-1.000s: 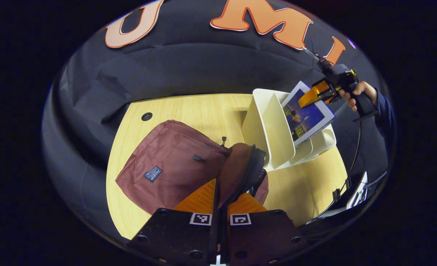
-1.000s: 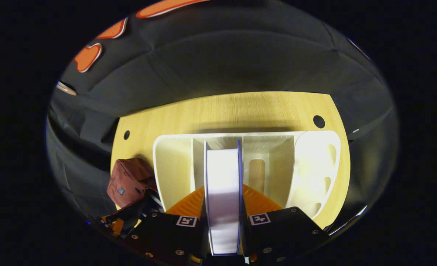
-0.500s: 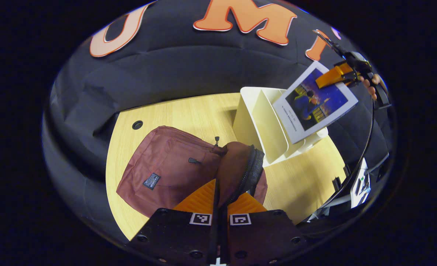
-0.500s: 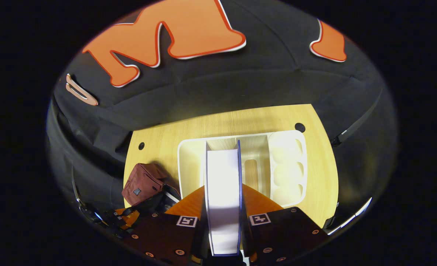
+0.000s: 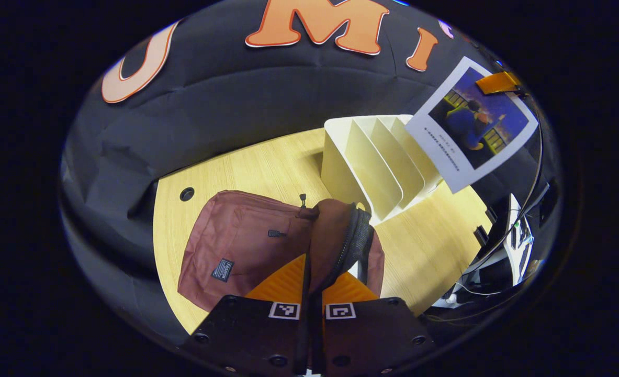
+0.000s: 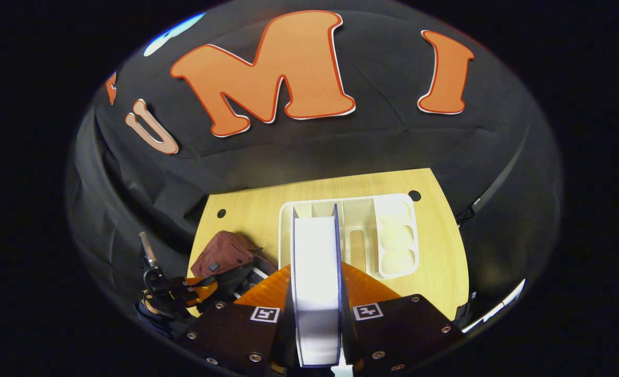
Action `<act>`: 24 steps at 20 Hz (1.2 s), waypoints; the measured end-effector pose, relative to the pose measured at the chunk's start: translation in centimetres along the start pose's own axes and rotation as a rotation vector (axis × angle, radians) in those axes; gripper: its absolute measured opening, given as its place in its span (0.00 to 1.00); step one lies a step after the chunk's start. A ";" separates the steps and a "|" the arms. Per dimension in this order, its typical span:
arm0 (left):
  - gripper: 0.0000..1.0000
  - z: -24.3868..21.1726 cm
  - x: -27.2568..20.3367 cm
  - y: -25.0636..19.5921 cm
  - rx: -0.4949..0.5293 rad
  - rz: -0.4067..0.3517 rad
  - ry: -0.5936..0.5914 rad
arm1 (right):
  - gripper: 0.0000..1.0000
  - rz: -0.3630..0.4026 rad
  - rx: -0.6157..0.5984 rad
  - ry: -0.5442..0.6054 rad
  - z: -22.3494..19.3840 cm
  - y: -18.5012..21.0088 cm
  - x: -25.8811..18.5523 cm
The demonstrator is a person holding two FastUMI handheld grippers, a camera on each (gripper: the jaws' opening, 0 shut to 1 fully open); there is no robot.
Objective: Open the schoolbag, grab two books from the bookshelf and put them into the schoolbag.
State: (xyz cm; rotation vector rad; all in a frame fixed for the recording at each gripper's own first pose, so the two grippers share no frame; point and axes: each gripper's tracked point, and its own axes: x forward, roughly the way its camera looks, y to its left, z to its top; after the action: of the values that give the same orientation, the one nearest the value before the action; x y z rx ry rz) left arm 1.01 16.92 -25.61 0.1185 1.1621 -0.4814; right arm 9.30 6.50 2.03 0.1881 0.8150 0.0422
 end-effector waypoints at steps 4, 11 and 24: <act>0.04 0.0 -0.1 0.0 0.041 -0.014 0.007 | 0.36 0.050 0.047 -0.002 -2.6 1.9 -1.1; 0.04 0.4 -0.4 0.4 0.062 -0.017 0.021 | 0.35 0.191 0.184 0.041 -8.4 6.0 0.9; 0.04 3.2 -2.1 -0.6 0.116 -0.073 -0.028 | 0.34 0.367 0.536 0.047 -17.5 11.9 9.5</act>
State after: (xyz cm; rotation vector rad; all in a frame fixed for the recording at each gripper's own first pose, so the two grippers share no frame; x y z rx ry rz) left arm 2.86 15.91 -22.32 0.1694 1.1135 -0.6129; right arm 3.46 21.91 -14.36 0.8450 0.8175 0.1740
